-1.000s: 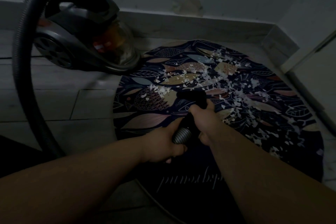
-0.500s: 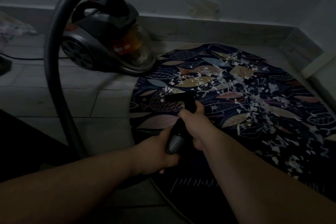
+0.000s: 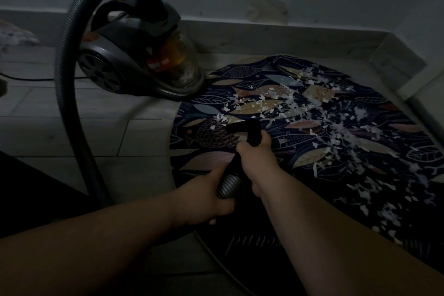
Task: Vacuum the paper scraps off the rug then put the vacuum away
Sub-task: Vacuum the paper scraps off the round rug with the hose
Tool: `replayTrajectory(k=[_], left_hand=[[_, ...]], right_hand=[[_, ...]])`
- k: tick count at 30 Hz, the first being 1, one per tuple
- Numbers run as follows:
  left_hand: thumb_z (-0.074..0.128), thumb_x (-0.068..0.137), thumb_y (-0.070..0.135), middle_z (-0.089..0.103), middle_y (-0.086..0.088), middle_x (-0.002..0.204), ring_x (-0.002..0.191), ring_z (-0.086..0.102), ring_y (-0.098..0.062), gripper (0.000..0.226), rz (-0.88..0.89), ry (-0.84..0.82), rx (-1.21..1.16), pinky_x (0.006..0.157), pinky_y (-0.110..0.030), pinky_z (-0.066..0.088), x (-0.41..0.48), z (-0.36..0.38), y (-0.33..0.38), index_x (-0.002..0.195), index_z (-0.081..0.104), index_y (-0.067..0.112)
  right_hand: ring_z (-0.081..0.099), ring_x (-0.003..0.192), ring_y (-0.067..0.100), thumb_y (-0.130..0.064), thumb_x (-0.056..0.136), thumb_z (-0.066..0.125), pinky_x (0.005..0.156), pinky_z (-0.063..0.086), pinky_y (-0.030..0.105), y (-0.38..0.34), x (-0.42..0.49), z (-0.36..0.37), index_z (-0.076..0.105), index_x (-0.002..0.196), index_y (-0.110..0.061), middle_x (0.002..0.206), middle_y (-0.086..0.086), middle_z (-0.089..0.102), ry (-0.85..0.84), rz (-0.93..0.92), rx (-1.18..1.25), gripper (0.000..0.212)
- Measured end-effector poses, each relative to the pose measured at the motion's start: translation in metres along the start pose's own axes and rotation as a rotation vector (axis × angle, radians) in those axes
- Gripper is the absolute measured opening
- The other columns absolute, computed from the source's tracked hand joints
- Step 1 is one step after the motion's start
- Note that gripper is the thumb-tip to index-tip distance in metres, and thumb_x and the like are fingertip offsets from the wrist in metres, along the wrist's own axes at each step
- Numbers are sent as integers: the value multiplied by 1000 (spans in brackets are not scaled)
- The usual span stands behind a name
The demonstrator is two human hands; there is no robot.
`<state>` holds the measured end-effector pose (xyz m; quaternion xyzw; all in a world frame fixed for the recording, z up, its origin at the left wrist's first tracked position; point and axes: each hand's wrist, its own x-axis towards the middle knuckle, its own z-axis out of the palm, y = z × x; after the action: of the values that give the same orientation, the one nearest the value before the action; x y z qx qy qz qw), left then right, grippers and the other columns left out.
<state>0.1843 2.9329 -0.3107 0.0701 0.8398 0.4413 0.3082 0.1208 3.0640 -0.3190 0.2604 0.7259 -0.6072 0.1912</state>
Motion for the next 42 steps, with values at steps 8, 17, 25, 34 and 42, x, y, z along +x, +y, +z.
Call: replayTrajectory(k=[8, 17, 25, 34, 42], left_hand=[[63, 83, 19, 62, 6, 82, 50, 62, -15, 81, 19, 28, 4, 57, -27, 57, 2, 0, 6, 146, 14, 35], [66, 80, 20, 45, 6, 124, 58, 66, -26, 80, 55, 88, -22, 55, -36, 59, 4, -5, -1, 143, 20, 35], [65, 82, 16, 48, 3, 125, 52, 62, -18, 76, 82, 63, 18, 54, -32, 57, 16, -3, 3, 143, 23, 33], [65, 82, 17, 58, 1, 113, 52, 63, -15, 81, 84, 13, 40, 59, -30, 58, 31, 6, 8, 145, 18, 36], [63, 84, 20, 61, 7, 83, 52, 63, -16, 85, 75, -97, 45, 58, -28, 57, 56, 24, 30, 148, 10, 39]], right_hand=[[60, 93, 31, -25, 93, 54, 83, 56, 48, -14, 2, -12, 11, 150, -46, 100, 5, 54, -96, 13, -4, 74], [59, 94, 31, -20, 93, 55, 73, 56, 41, -17, 4, -7, 20, 148, -43, 107, 9, 54, -155, 45, 51, 69], [60, 100, 32, -32, 92, 60, 89, 54, 53, -8, 15, -10, 14, 149, -47, 116, 9, 55, -51, 56, 81, 75], [60, 98, 33, -28, 93, 55, 84, 55, 53, -3, 22, -25, 12, 151, -44, 123, 12, 55, 16, 55, 107, 74], [59, 97, 35, -30, 96, 50, 91, 52, 57, 0, 29, -63, 4, 152, -44, 132, 13, 51, 131, 90, 85, 74]])
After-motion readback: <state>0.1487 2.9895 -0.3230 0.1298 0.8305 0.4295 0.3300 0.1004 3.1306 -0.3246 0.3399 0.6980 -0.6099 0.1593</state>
